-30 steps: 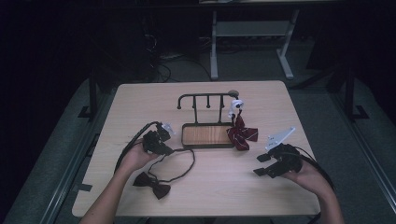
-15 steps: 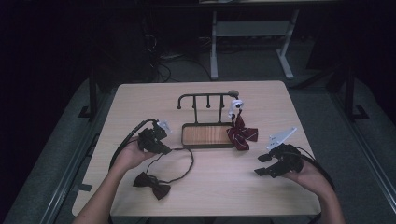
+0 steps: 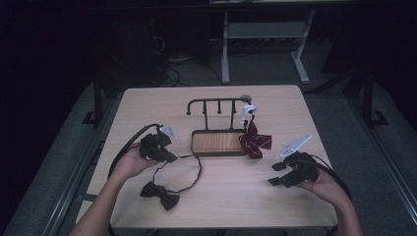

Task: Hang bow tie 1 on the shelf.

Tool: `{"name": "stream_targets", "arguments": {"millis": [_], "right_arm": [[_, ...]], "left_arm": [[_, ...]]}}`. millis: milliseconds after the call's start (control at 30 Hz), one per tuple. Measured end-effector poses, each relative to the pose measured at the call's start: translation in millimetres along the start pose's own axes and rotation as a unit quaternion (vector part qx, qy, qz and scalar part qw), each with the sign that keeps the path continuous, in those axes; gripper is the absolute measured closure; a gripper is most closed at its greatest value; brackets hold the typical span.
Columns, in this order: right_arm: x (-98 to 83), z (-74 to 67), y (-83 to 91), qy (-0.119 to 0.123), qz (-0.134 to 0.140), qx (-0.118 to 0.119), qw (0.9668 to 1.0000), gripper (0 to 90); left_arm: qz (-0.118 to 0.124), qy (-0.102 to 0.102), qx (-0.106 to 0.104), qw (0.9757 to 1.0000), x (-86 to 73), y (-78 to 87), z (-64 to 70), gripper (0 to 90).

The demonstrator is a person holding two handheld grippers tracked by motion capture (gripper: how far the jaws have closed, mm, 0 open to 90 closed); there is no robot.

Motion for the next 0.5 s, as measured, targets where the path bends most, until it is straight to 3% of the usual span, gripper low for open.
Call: {"name": "stream_targets", "arguments": {"millis": [133, 500], "right_arm": [[0.1, 1.4, 0.1, -0.001, 0.002, 0.001, 1.0, 39.8], [-0.7, 4.1, -0.7, -0.004, 0.002, 0.001, 1.0, 39.4]], "left_arm": [[0.006, 0.001, -0.006, 1.0, -0.3, 3.3, 2.0, 89.5], [-0.001, -0.021, -0.006, 0.9998, 3.5, 19.0, 8.2, 89.5]]}}
Point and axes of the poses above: each handheld gripper's, and its own axes: y roughly backward along the jaws, x roughly out of its top, z roughly to its right, the point moved 1 cm from there along -y, roughly forward along the jaws, and after that the axes turned 15 degrees about -y, right-handed, at the moved point
